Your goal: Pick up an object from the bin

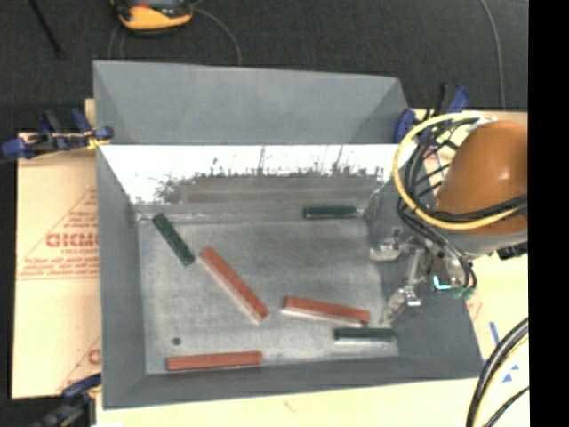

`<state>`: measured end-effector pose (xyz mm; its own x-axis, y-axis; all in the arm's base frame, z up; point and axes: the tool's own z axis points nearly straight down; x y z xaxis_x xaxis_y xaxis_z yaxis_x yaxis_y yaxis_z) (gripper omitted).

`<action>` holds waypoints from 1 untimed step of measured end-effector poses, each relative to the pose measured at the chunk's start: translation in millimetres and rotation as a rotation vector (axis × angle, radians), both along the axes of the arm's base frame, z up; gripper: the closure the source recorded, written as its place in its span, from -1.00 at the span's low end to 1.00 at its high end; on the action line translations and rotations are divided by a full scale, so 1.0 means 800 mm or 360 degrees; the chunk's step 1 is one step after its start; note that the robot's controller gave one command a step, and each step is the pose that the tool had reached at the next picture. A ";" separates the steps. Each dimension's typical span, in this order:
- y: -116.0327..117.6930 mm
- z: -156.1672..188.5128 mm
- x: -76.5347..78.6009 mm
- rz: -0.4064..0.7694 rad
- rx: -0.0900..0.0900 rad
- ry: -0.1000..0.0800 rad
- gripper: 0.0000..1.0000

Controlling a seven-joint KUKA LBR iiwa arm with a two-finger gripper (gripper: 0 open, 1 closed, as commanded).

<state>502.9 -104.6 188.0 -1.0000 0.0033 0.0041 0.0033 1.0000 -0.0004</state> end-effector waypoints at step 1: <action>0.000 0.005 0.002 0.0005 -0.0002 -0.0012 -1.00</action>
Offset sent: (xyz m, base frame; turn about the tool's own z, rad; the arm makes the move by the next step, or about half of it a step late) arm 0.0090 0.0023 -0.1180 -0.1922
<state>504.7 -104.4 191.6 -1.0000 0.0003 -0.0034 0.0003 1.0000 -0.0017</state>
